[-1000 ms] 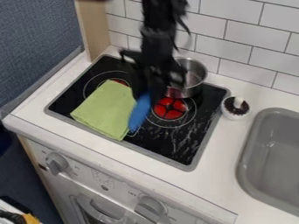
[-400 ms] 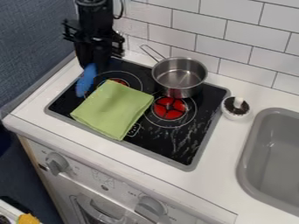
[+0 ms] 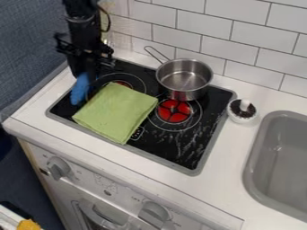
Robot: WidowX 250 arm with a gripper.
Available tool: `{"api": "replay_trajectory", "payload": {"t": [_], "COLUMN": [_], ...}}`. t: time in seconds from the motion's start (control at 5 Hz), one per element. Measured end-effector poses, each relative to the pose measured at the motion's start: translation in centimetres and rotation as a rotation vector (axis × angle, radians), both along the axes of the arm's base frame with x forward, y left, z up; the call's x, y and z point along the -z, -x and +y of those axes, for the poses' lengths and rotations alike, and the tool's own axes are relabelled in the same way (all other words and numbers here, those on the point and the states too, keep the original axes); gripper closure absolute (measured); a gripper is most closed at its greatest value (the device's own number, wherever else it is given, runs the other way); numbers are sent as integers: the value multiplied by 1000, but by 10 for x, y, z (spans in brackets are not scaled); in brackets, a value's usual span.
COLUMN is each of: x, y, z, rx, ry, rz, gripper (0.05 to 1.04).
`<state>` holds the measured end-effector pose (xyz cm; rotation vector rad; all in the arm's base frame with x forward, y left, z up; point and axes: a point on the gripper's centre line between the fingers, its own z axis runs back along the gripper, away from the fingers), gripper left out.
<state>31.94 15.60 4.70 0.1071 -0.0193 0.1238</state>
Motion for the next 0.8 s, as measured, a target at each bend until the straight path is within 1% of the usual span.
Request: {"api": "replay_trajectory", "payload": {"t": [0.2, 0.4, 0.6, 0.8], "x": [8, 15, 18, 20], "y": [-3, -5, -7, -9], "z": [7, 12, 14, 15], "rx": [-10, 14, 70, 87], "ry": [6, 45, 56, 60], "rz": [57, 87, 115, 122], "gripper": [721, 721, 721, 721]}}
